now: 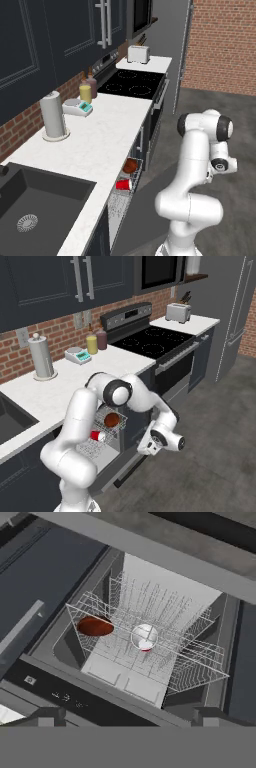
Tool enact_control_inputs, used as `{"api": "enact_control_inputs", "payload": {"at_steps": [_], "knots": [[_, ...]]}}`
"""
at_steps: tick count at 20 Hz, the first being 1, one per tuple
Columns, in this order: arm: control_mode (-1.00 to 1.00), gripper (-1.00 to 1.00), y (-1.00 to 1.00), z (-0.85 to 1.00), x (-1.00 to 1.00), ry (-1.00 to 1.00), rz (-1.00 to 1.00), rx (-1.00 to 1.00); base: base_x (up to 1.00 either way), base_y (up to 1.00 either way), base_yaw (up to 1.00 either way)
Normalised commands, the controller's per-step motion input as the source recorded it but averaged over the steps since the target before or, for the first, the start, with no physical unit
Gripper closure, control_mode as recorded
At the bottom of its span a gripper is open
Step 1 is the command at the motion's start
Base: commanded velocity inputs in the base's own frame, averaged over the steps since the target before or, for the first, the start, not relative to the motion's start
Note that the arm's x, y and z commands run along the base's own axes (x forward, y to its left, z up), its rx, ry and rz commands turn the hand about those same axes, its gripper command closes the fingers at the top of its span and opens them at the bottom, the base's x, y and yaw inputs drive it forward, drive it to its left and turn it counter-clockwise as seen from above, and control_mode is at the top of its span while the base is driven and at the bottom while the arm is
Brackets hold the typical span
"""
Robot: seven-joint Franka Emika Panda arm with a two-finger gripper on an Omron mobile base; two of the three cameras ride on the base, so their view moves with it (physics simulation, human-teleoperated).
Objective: Pick up the cup and bowl from the counter, place them in the dishwasher, and close the dishwasher door.
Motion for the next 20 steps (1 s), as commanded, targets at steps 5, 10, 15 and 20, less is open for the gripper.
{"api": "enact_control_inputs", "payload": {"at_steps": [5, 10, 15, 20], "knots": [[-1.00, -1.00, -0.95, -0.38, -0.62, 0.00, -0.09, 0.09, 0.00, 0.00, 0.00], [-1.00, -1.00, -0.58, -0.79, -0.21, 0.00, -0.07, 0.04, 0.00, 0.00, 0.00], [-1.00, -1.00, -0.08, -1.00, 0.03, 0.00, -0.03, 0.05, 0.00, 0.00, 0.00], [-1.00, -1.00, 0.00, -1.00, 0.27, 0.02, 0.00, 0.07, 0.00, 0.00, 0.00]]}}
